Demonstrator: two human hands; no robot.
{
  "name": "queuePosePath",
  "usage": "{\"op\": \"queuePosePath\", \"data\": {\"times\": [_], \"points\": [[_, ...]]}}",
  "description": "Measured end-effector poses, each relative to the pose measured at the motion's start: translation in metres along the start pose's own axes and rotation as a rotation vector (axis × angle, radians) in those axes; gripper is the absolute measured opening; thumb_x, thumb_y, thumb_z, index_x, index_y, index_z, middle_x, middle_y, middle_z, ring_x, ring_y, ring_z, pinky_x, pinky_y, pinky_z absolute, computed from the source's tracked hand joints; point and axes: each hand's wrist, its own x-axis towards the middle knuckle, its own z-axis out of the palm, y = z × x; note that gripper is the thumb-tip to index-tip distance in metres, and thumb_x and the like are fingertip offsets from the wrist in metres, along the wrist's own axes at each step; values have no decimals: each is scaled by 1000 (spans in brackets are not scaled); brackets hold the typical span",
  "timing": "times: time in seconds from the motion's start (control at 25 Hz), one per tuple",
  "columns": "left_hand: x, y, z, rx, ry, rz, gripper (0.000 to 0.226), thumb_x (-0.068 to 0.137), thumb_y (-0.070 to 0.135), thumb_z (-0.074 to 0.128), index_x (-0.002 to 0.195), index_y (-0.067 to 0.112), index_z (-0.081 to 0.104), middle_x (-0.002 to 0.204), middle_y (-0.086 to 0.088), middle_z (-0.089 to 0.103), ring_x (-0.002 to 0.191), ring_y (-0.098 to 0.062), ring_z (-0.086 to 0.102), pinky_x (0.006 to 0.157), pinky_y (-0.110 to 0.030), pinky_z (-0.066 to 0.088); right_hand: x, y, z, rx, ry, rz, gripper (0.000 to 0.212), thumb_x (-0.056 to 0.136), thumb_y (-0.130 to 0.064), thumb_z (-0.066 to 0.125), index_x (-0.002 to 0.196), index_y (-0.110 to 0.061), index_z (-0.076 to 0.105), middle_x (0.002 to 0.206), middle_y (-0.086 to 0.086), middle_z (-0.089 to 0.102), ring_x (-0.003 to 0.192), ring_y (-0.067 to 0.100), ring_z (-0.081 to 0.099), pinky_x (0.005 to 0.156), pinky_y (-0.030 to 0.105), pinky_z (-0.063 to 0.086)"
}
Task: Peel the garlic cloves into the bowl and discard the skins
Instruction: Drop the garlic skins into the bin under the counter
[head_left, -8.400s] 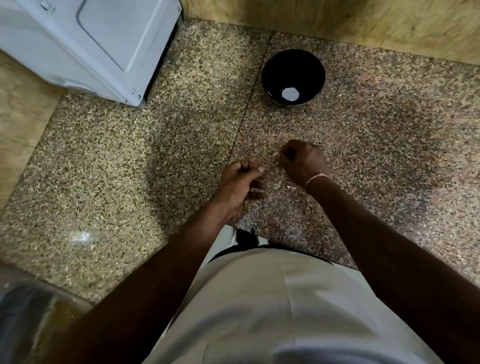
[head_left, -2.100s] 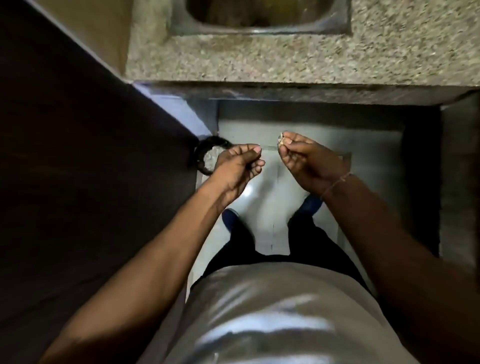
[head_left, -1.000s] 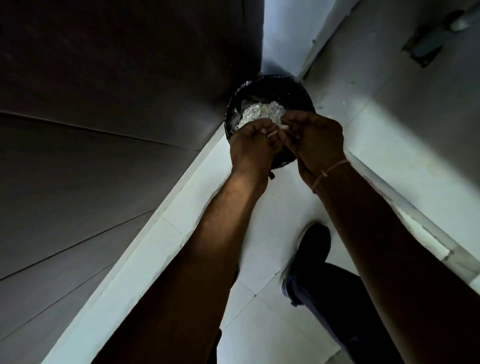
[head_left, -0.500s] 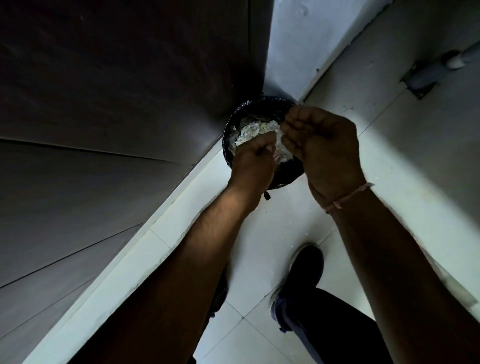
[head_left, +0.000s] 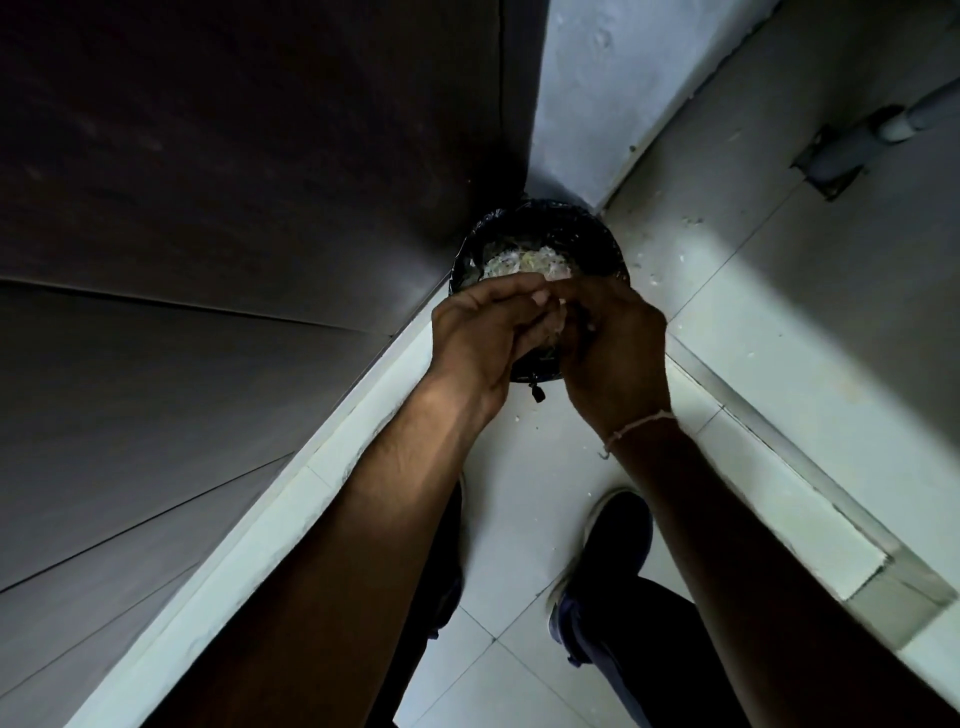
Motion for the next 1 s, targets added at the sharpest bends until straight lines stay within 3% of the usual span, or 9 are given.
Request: {"op": "queuePosePath", "data": {"times": [0.16,0.28,0.48,0.6,0.68,0.8,0.88,0.96,1.0], "points": [[3,3,-5,46,-18,-13,26,99,-14,51,104,-2,74,95,-15,78,93,-27,76,90,-38,64,-4,8,1,-20,0,-84,22,94,6,62,110,-1,76,112,14,74,106,27,70,101,39,53],[-4,2,-2,68,-26,-29,27,96,-19,53,100,-3,74,96,-16,78,99,-29,75,96,-40,61,-9,12,-1,-57,0,-7,20,93,3,62,103,-3,78,105,14,75,97,31,72,91,44,57],[-4,2,-4,67,49,-4,12,91,-17,66,97,-7,72,83,-16,77,77,-26,78,76,-32,66,-4,10,-3,-76,-22,-74,22,94,5,62,109,-1,77,111,17,75,104,34,70,98,38,53],[-3,4,-5,55,37,4,11,91,-12,69,101,-11,71,87,-20,77,77,-27,78,79,-36,66,-4,11,-2,-121,40,-111,25,95,2,60,114,-1,75,116,16,73,109,32,69,101,37,52],[-3,6,-5,57,20,11,7,92,-10,70,99,-8,71,85,-19,77,76,-28,77,83,-38,65,-7,16,-3,-49,-32,-100,22,98,-3,63,116,-3,76,115,14,75,107,28,71,100,35,53],[-3,9,-2,62,-6,15,6,95,1,72,97,-4,73,87,-18,77,82,-28,77,86,-39,65,-1,27,-9,18,-46,216,20,98,-9,67,114,-9,79,109,9,78,102,21,74,94,18,52],[-2,5,-1,115,-8,42,11,100,3,67,103,-7,72,91,-18,76,84,-26,76,86,-37,65,7,26,-6,309,-70,372,25,98,-1,65,120,-5,75,114,9,76,107,13,72,97,22,54],[-4,2,0,166,-10,79,16,101,-10,56,111,-13,68,94,-19,74,86,-22,76,90,-34,63,12,11,-2,556,-164,363,39,94,14,57,128,-1,67,122,12,72,111,8,69,96,24,55],[-5,0,0,185,-1,95,23,98,-19,52,115,-15,66,98,-21,74,89,-23,75,93,-35,61,12,5,-1,511,-159,287,42,92,18,53,128,1,67,123,12,71,113,10,69,98,27,55]]}}
